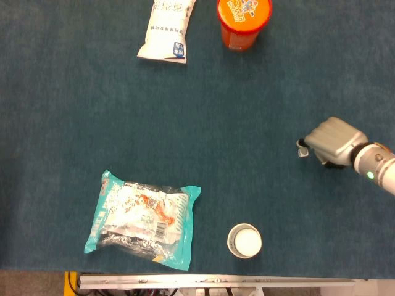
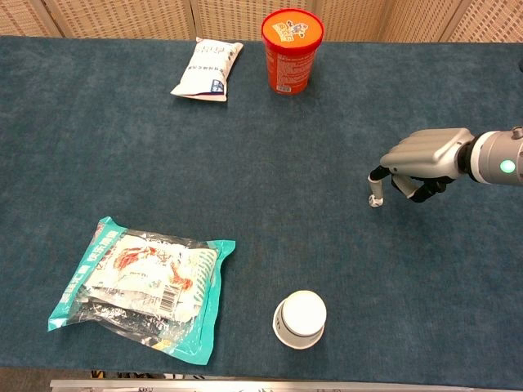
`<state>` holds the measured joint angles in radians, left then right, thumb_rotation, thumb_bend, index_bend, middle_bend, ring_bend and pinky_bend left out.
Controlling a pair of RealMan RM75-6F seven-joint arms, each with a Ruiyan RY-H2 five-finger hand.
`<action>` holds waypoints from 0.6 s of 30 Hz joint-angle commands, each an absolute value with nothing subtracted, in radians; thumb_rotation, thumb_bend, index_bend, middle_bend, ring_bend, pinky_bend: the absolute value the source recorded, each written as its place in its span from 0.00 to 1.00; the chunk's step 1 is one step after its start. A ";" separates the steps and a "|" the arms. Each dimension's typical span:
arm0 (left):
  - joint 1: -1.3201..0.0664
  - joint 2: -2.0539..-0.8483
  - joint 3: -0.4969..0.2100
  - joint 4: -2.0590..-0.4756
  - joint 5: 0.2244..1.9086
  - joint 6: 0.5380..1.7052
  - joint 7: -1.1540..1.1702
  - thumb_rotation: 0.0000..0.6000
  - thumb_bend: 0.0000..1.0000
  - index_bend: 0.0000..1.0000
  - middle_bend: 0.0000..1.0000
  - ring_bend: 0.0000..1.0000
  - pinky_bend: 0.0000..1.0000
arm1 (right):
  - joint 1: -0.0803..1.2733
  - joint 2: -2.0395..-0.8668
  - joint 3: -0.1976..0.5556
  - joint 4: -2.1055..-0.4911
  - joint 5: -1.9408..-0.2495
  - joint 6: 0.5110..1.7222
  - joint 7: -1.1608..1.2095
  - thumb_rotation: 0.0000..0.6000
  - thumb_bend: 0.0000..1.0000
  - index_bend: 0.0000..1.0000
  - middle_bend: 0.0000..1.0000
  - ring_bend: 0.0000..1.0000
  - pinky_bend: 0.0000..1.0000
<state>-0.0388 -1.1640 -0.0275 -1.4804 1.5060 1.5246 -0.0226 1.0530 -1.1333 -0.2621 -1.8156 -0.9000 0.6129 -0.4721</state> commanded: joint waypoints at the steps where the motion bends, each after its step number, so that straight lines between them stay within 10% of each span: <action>1: -0.039 -1.164 -0.027 -1.483 1.507 1.525 -0.020 1.00 0.46 0.46 0.53 0.35 0.46 | 1.047 -1.125 -0.265 -1.822 -0.896 0.624 -0.474 1.00 1.00 0.36 0.97 0.95 1.00; 18: -0.038 -1.163 -0.027 -1.476 1.503 1.522 -0.026 1.00 0.46 0.46 0.53 0.35 0.46 | 1.035 -1.158 -0.244 -1.773 -0.877 0.637 -0.487 1.00 1.00 0.36 0.97 0.95 1.00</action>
<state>-0.0377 -1.1633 -0.0268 -1.4760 1.5026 1.5214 -0.0262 1.0348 -1.1559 -0.2446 -1.7751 -0.8785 0.6388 -0.4869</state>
